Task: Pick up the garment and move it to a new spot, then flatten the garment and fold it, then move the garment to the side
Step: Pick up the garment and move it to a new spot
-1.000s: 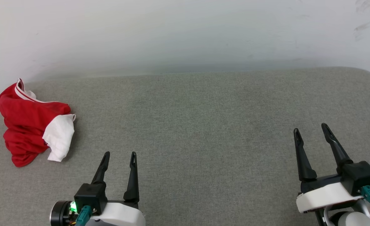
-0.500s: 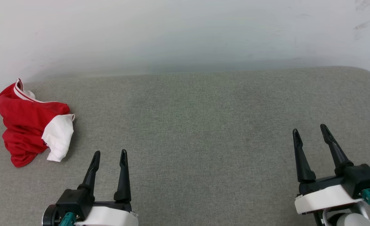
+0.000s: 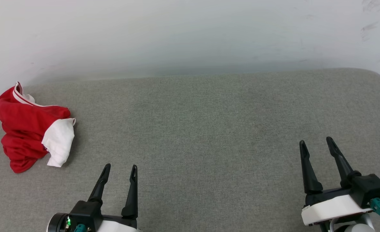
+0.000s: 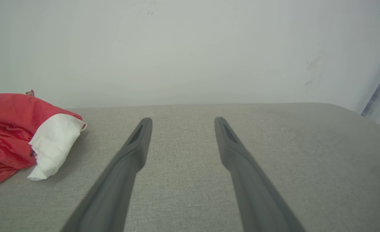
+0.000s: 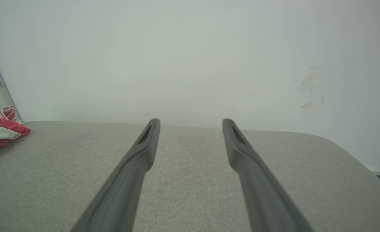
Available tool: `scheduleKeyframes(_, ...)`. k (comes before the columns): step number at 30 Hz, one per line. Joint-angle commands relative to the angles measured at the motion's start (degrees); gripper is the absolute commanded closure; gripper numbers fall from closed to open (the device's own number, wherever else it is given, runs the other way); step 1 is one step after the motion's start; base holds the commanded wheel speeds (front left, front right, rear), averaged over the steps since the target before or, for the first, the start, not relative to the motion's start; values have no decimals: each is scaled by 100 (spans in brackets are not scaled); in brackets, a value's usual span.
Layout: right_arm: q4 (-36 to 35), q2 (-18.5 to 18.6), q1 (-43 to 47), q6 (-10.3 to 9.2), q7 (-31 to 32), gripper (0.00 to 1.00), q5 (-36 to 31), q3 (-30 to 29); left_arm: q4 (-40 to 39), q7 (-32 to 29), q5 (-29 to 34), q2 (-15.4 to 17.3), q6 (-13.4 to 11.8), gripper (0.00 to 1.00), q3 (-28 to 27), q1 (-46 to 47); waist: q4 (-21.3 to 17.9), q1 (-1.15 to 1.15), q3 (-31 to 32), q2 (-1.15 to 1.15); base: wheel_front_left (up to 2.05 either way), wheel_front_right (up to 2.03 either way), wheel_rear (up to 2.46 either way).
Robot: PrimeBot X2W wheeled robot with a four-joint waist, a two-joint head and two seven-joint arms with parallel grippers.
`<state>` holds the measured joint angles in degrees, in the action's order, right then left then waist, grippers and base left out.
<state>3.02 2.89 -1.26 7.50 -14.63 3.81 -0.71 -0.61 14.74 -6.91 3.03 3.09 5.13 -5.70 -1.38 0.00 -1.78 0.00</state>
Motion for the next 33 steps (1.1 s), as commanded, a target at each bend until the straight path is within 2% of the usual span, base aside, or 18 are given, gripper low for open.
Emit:
scheduleKeyframes(1,13,-3,35,-2,-55,0,-84,9,-6,34,113,-8,28,0,-16,-61,5,0,-1,0,0,0,0)
scheduleKeyframes(9,65,-3,41,-2,-59,0,-33,13,38,54,93,-16,65,0,-19,-39,62,0,-24,0,0,0,0)
scheduleKeyframes(16,24,-2,67,-2,-59,0,56,154,11,49,74,-15,56,0,-55,51,303,0,-75,0,0,0,0)
scheduleKeyframes(23,80,-4,108,-2,-58,0,137,343,-31,49,16,-16,7,0,-201,7,735,0,-68,0,0,0,0)
scheduleKeyframes(33,125,-4,125,-2,-58,0,184,623,-17,49,49,-16,41,0,-324,-82,1652,0,-3,0,0,0,0)
